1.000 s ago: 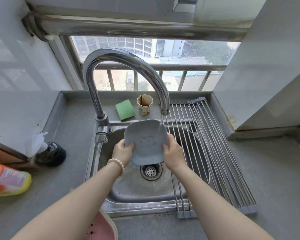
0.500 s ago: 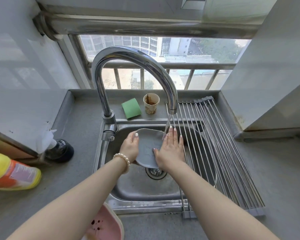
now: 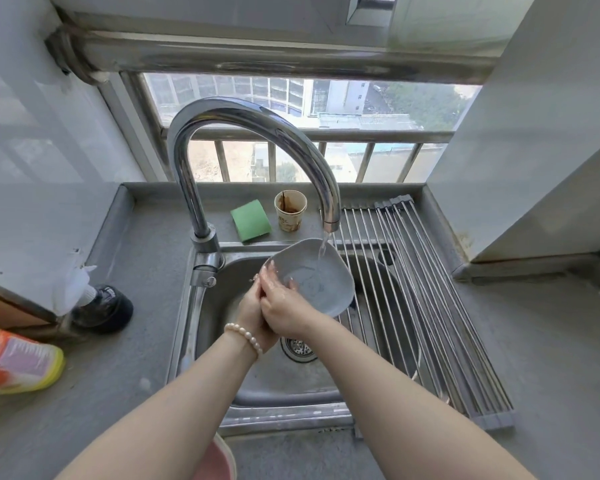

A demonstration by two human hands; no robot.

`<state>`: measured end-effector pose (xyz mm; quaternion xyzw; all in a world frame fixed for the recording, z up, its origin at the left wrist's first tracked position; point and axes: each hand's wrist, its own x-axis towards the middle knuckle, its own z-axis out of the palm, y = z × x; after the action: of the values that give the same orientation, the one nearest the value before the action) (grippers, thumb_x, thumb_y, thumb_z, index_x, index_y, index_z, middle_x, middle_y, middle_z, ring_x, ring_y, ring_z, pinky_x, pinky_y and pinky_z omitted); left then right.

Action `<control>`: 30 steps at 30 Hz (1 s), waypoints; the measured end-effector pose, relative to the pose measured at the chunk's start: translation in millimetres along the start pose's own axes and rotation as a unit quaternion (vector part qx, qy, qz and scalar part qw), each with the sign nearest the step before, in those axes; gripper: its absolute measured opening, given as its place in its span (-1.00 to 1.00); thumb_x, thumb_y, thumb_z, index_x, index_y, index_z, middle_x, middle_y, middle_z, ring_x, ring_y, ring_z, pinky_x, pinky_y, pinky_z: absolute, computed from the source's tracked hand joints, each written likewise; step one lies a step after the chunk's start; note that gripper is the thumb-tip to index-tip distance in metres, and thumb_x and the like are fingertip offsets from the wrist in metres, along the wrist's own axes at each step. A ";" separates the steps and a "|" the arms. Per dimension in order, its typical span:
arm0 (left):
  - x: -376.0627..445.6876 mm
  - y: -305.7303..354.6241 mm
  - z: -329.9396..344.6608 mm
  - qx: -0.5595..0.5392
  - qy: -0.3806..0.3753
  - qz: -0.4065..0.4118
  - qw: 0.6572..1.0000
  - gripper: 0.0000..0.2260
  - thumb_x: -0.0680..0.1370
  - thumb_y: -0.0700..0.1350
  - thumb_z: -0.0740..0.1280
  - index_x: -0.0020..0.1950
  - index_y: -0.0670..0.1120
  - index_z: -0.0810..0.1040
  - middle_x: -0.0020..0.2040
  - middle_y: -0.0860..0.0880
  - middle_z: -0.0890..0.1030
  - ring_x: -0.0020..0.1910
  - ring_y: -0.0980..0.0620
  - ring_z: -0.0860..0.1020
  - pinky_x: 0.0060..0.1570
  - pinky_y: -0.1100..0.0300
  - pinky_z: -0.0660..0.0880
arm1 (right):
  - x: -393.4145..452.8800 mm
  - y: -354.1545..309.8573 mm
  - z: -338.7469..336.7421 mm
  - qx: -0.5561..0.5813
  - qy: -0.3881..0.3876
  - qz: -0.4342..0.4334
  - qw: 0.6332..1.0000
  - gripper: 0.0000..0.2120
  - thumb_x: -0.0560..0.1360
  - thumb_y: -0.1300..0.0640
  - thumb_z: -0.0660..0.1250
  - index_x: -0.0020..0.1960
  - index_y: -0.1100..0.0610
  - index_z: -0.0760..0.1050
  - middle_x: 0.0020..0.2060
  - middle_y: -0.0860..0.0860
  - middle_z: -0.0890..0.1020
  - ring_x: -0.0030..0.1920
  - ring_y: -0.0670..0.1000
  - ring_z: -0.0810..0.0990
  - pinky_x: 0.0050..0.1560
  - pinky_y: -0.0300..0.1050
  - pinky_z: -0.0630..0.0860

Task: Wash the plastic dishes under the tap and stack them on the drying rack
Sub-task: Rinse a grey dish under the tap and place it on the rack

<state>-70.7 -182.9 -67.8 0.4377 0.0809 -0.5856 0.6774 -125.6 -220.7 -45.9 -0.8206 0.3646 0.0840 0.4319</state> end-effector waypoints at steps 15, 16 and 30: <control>15.7 8.6 9.5 0.442 0.205 0.170 0.857 -0.64 0.68 -0.07 0.02 0.22 -0.31 0.44 0.13 -0.30 0.52 0.11 -0.23 0.48 0.01 0.10 0.34 | -6.8 52.3 -21.9 -0.333 0.067 0.113 0.934 -0.28 0.56 -0.31 -0.28 0.55 0.12 -0.23 0.54 -0.01 -0.20 0.52 -0.01 -0.28 0.37 0.20 -0.48; 14.7 7.2 10.4 0.438 0.204 0.193 0.854 -0.64 0.67 -0.08 0.02 0.19 -0.32 0.45 0.03 -0.29 0.53 0.01 -0.21 0.47 -0.10 0.10 0.29 | -8.2 51.3 -17.4 -0.324 0.077 0.131 0.934 -0.28 0.57 -0.30 -0.26 0.55 0.13 -0.26 0.54 -0.01 -0.21 0.52 -0.02 -0.30 0.37 0.22 -0.48; 19.9 16.7 -0.2 0.355 0.222 0.177 0.890 -0.64 0.62 -0.01 0.21 -0.30 -0.18 0.41 -0.43 -0.02 0.33 -0.43 0.03 0.28 -0.45 0.21 0.19 | -36.8 60.6 -0.6 0.045 0.496 -0.078 0.864 -0.84 0.37 0.33 0.46 -0.07 0.20 0.58 -0.19 0.00 0.49 -0.17 -0.02 0.48 -0.10 -0.31 0.44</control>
<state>-50.2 -198.3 -72.0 0.7751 -0.0629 -0.3331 0.5332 -192.9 -223.7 -68.2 -0.7594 0.4689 -0.3843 0.2362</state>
